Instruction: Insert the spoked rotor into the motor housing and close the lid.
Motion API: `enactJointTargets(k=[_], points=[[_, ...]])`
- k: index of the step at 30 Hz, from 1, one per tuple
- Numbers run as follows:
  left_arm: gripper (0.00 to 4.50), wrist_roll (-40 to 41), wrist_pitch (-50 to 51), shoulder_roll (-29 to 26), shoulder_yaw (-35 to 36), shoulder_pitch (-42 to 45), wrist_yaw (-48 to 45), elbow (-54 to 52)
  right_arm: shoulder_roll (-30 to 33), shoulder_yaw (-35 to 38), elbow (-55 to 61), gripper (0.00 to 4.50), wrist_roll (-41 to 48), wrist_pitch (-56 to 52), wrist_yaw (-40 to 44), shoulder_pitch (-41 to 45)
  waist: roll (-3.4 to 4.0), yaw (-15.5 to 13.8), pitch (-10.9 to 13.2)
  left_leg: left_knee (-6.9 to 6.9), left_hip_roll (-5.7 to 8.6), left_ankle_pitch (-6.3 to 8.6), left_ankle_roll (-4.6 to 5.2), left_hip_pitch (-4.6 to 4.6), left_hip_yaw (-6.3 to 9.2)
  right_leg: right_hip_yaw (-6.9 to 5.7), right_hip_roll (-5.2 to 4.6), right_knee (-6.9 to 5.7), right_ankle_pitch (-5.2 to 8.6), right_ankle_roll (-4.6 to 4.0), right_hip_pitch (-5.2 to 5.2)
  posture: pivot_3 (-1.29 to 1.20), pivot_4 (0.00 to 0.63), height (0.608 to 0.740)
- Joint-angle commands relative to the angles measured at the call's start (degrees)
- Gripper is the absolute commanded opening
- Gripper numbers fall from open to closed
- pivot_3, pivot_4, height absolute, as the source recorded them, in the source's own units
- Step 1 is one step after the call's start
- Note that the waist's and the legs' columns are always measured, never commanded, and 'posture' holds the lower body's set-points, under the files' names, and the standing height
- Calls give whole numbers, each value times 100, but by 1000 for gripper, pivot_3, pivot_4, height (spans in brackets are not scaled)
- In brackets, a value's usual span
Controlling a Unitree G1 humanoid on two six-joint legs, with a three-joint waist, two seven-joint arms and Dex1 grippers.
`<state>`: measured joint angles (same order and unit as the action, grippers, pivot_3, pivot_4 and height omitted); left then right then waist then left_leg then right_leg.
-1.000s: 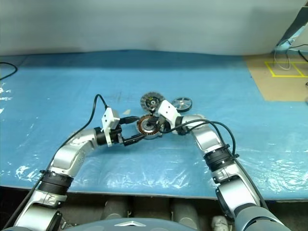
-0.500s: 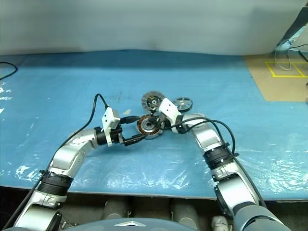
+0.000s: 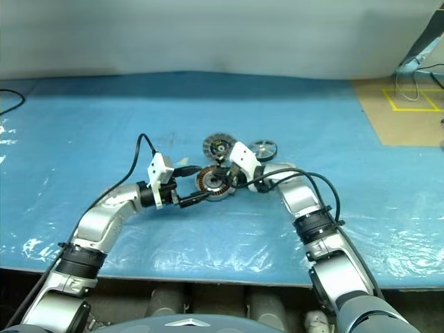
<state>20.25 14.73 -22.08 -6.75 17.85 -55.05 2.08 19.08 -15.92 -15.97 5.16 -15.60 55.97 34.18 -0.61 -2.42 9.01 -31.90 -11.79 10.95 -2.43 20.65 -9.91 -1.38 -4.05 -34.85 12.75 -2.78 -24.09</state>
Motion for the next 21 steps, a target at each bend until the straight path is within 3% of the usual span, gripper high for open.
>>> enactJointTargets(k=[1, 12, 21], points=[[4500, 18, -106, 0, 5, -17, -15, -231, 33, 15, 288, 37, 108, 3, 147, 72, 0, -2, 0, 0, -1, 2, -2, 0, 0, 0, 0, 0, 0, 0, 0, 0, 150, 740], [4500, 75, -242, -151, 136, -151, -178, -159, -3, 214, 355, 37, 412, -368, 390, 110, 0, -5, 0, -1, -1, 0, 1, -1, 0, 0, 0, -1, 0, 0, 0, 0, 150, 740], [4500, 29, -236, -103, 77, -64, -164, -106, 60, -10, 112, 37, -83, 153, 95, 176, 0, 5, 0, -2, 0, 0, -1, 0, 0, 0, 0, -1, 0, 0, 0, 0, 150, 740]])
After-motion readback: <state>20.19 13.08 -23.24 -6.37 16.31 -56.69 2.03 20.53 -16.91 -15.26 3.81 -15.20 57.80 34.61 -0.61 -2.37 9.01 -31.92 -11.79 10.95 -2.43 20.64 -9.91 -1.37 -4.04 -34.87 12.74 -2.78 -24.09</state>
